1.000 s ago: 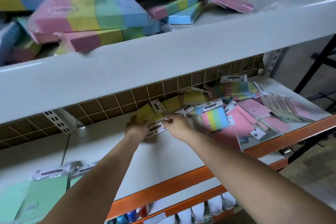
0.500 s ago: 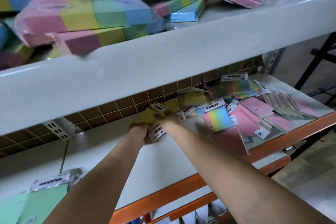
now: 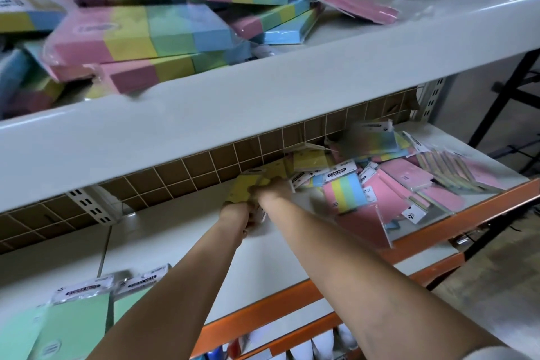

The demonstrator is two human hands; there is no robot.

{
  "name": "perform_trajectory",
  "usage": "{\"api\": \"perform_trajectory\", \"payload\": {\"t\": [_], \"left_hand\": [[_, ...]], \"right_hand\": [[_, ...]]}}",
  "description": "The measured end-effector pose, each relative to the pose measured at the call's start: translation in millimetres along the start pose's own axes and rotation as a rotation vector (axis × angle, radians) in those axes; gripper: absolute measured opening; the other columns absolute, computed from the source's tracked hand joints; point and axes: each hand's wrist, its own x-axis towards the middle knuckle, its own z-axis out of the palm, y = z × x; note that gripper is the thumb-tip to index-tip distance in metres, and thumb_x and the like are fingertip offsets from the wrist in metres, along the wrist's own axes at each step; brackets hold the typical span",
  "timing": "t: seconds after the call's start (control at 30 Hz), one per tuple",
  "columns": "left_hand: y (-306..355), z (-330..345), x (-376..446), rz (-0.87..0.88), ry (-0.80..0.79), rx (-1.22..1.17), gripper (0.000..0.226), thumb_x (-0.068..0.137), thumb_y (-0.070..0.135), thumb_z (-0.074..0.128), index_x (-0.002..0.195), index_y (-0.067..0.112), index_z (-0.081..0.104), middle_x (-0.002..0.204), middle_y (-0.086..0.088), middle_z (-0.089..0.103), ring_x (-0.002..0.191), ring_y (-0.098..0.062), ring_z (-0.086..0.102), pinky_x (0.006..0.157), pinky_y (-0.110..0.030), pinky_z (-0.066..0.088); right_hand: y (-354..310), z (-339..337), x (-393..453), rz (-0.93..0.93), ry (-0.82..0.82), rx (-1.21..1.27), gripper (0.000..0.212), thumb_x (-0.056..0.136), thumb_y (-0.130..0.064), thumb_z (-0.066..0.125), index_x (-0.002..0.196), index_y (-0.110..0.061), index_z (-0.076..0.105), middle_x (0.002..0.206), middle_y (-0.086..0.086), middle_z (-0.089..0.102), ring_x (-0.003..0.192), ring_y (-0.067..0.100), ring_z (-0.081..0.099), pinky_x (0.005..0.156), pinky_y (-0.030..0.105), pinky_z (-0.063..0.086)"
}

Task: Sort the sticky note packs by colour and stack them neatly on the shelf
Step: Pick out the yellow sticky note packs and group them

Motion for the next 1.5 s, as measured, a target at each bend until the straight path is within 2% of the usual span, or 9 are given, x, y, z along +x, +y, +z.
{"api": "perform_trajectory", "payload": {"t": [0.1,0.23,0.43,0.57,0.67,0.83,0.93,1.07,1.5], "left_hand": [[1,-6,-4,-0.038,0.035,0.0,0.014,0.089,0.019,0.059,0.079,0.01,0.055,0.067,-0.004,0.051,0.055,-0.019,0.043,0.054,-0.024,0.03],[0,-27,8,0.039,0.241,0.01,0.067,0.082,0.046,0.068,0.129,0.004,0.046,0.104,-0.014,0.059,0.087,-0.03,0.06,0.08,-0.034,0.049],[-7,-40,12,0.114,0.077,-0.099,0.05,0.082,0.035,0.072,0.12,0.007,0.058,0.111,-0.013,0.064,0.094,-0.029,0.062,0.08,-0.038,0.054],[-11,-35,1,0.069,-0.076,-0.222,0.035,0.087,0.013,0.067,0.118,0.003,0.055,0.099,-0.017,0.062,0.075,-0.03,0.063,0.051,-0.032,0.057],[-14,-37,2,0.071,-0.037,-0.279,0.034,0.088,0.008,0.065,0.118,0.004,0.051,0.102,-0.018,0.06,0.077,-0.03,0.063,0.05,-0.035,0.059],[-20,-47,5,0.098,0.08,-0.354,0.023,0.088,0.009,0.064,0.107,0.009,0.051,0.096,-0.011,0.058,0.078,-0.023,0.059,0.067,-0.036,0.056],[-26,-56,3,0.084,0.111,-0.404,0.006,0.09,0.009,0.056,0.094,0.012,0.053,0.086,-0.008,0.055,0.073,-0.021,0.055,0.07,-0.034,0.051],[-35,-74,4,0.078,0.152,-0.417,0.02,0.087,0.011,0.057,0.107,0.01,0.054,0.106,-0.015,0.057,0.076,-0.024,0.058,0.074,-0.037,0.053],[-50,-89,-9,0.149,0.095,-0.403,0.034,0.093,0.007,0.051,0.127,0.003,0.05,0.127,-0.021,0.055,0.105,-0.032,0.058,0.063,-0.031,0.051]], "right_hand": [[0,0,-3,-0.012,-0.018,-0.044,0.041,0.086,-0.033,0.064,0.121,-0.013,0.058,0.121,0.005,0.064,0.112,0.023,0.06,0.073,0.021,0.039],[10,-9,-2,-0.033,-0.069,0.027,0.047,0.08,-0.029,0.072,0.12,-0.01,0.058,0.116,0.006,0.062,0.107,0.024,0.06,0.072,0.022,0.042],[19,-34,-12,-0.063,-0.295,0.106,0.049,0.083,-0.023,0.073,0.124,-0.012,0.049,0.111,0.004,0.05,0.098,0.019,0.05,0.075,0.026,0.041],[19,-33,-11,-0.112,-0.291,-0.012,0.053,0.083,-0.031,0.072,0.128,-0.012,0.051,0.118,0.006,0.054,0.105,0.021,0.054,0.079,0.025,0.043],[18,-31,-4,-0.201,-0.169,-0.25,0.031,0.086,-0.046,0.064,0.1,-0.019,0.063,0.095,0.004,0.062,0.087,0.019,0.059,0.069,0.024,0.043],[16,-41,9,-0.225,0.15,-0.46,0.063,0.094,-0.043,0.054,0.145,-0.013,0.033,0.136,0.013,0.049,0.122,0.032,0.052,0.087,0.035,0.046],[15,-37,14,-0.171,0.203,-0.436,0.063,0.094,-0.046,0.054,0.141,-0.009,0.032,0.138,0.013,0.046,0.123,0.031,0.051,0.087,0.036,0.045],[5,-23,19,-0.054,0.248,-0.42,0.071,0.089,-0.056,0.057,0.139,-0.011,0.036,0.139,0.011,0.048,0.128,0.03,0.046,0.093,0.04,0.045],[-7,-13,12,0.049,0.136,-0.182,0.04,0.096,-0.014,0.047,0.134,-0.003,0.046,0.136,0.014,0.053,0.125,0.028,0.05,0.084,0.028,0.039]]}}
